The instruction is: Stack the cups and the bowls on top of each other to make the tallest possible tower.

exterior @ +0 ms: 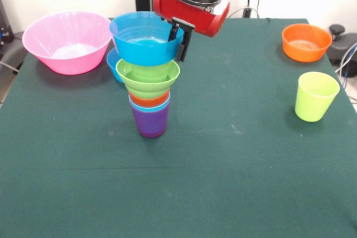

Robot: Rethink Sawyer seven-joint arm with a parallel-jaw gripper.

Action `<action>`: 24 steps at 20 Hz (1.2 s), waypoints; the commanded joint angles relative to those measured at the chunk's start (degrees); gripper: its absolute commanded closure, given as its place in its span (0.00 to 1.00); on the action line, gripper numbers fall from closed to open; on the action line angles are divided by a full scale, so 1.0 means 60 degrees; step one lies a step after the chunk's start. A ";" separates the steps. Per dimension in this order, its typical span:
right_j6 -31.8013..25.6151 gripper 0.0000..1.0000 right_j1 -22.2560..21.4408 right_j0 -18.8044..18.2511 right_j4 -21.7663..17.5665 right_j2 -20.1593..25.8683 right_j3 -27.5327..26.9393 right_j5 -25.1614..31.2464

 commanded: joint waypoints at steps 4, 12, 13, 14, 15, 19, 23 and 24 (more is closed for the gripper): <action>-0.0379 1.00 0.0604 0.0099 -0.0302 0.1069 0.0657 -0.0504; -0.0398 1.00 0.0770 0.0045 -0.0425 0.1130 0.0745 -0.1070; -0.0422 1.00 0.0779 0.0040 -0.0447 0.1127 0.0751 -0.1097; -0.0443 1.00 0.0775 0.0034 -0.0454 0.1132 0.0760 -0.1125; -0.0470 1.00 0.0780 0.0024 -0.0460 0.1136 0.0768 -0.1138; -0.0498 1.00 0.0855 -0.0022 -0.0452 0.1182 0.0758 -0.1316; -0.0524 1.00 0.0947 -0.0066 -0.0422 0.1227 0.0657 -0.1365; -0.0512 1.00 0.0930 -0.0075 -0.0421 0.1225 0.0712 -0.1414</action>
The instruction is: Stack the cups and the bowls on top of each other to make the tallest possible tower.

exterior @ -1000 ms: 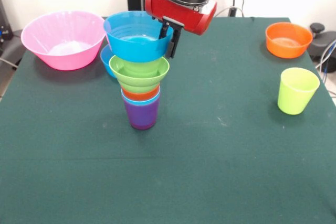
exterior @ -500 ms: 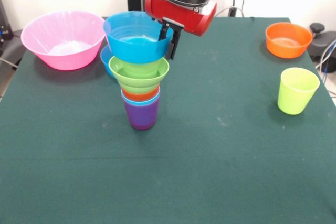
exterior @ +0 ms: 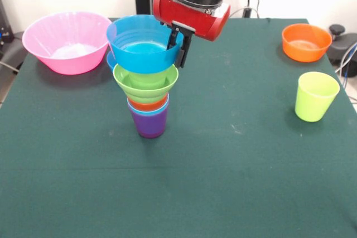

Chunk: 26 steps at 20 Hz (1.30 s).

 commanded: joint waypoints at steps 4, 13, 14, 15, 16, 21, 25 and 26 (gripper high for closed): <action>-0.0481 1.00 0.0862 -0.0068 -0.0365 0.1206 0.0811 -0.0858; -0.0373 1.00 0.0758 -0.0017 -0.0292 0.1169 0.0954 -0.0790; -0.0374 1.00 0.0757 -0.0020 -0.0287 0.1169 0.0955 -0.0776; -0.0375 1.00 0.0755 -0.0024 -0.0282 0.1168 0.0955 -0.0763; -0.0373 1.00 0.0748 -0.0021 -0.0286 0.1158 0.0964 -0.0753; -0.0332 1.00 0.0634 -0.0002 -0.0199 0.1121 0.1015 -0.0472; -0.0272 1.00 0.0570 0.0024 -0.0152 0.1097 0.1061 -0.0374; -0.0262 1.00 0.0561 0.0039 -0.0148 0.1088 0.1066 -0.0342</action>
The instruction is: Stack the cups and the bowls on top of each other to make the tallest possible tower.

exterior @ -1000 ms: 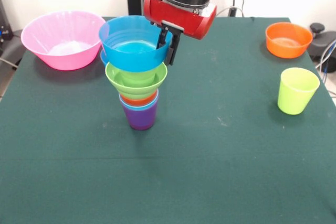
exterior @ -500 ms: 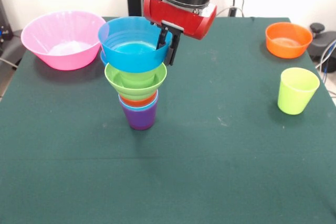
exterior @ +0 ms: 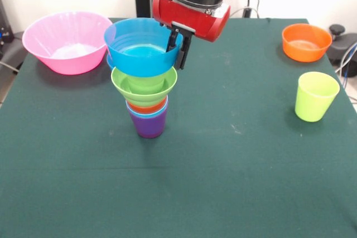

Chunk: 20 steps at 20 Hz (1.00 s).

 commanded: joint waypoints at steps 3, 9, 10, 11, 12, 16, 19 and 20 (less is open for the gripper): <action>-0.0251 1.00 0.0551 0.0060 -0.0143 0.1066 0.1097 -0.0117; -0.0210 1.00 0.0557 0.0103 -0.0178 0.1020 0.1093 -0.0125; -0.0189 1.00 0.0543 0.0121 -0.0187 0.1005 0.1124 -0.0143; -0.0173 1.00 0.0543 0.0126 -0.0184 0.0999 0.1137 -0.0146; -0.0169 1.00 0.0539 0.0131 -0.0191 0.0995 0.1144 -0.0160; -0.0181 1.00 0.0540 0.0137 -0.0204 0.0989 0.1118 -0.0140; -0.0157 1.00 0.0549 0.0152 -0.0207 0.0972 0.1100 -0.0125; -0.0156 1.00 0.0551 0.0150 -0.0202 0.0973 0.1097 -0.0118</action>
